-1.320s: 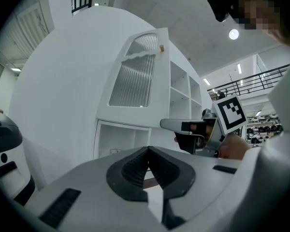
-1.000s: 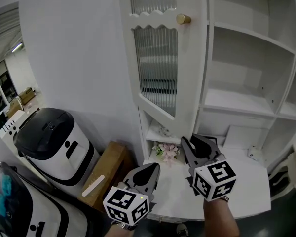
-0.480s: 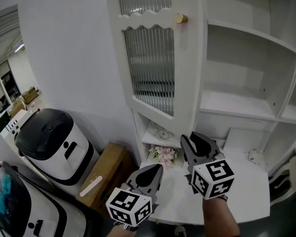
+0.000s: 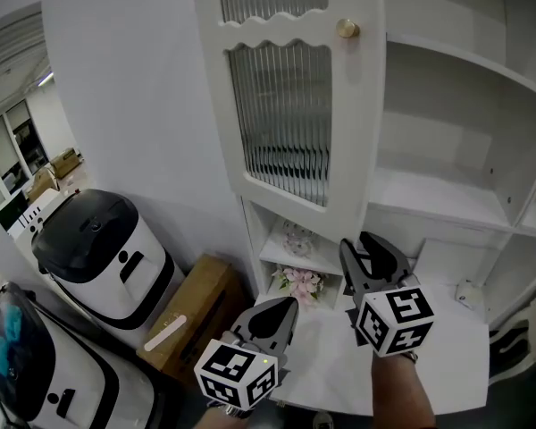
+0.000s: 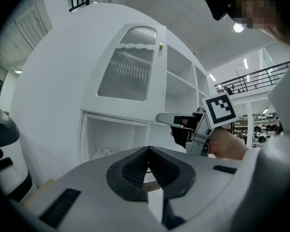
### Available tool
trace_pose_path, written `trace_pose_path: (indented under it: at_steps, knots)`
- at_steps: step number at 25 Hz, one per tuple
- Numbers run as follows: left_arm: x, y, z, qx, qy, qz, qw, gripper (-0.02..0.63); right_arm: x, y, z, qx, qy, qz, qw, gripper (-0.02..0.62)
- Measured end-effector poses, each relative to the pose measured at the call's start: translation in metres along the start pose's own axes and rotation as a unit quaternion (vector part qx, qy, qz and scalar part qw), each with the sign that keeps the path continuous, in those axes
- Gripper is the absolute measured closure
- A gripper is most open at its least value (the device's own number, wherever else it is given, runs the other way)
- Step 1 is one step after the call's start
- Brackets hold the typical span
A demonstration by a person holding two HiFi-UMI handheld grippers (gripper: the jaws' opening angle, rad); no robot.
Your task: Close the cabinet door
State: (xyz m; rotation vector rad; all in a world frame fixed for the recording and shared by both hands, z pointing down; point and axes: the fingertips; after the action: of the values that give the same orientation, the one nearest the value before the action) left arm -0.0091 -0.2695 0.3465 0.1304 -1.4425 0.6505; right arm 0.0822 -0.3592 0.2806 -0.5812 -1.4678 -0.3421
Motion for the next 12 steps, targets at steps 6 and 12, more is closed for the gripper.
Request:
trace_pose_path:
  at_steps: [6,12]
  knots:
    - [-0.003,-0.011,0.002,-0.007,0.0,-0.002,1.0,0.601,0.0,-0.008,-0.019,0.008,-0.007,-0.001,1.0,0.425]
    - [-0.004,-0.022,0.003,-0.009,-0.001,0.004,1.0,0.601,-0.001,-0.018,-0.033,0.013,-0.006,-0.001,1.0,0.425]
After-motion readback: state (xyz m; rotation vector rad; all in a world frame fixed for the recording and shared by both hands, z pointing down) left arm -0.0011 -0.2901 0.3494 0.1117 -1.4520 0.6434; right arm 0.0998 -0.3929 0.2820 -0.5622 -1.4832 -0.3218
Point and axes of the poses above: the fingertips, and each gripper's own axes: y backward along the fingers, z to its left, x out of its underside, and after that the axes turned 12 degrees about z, right-handed
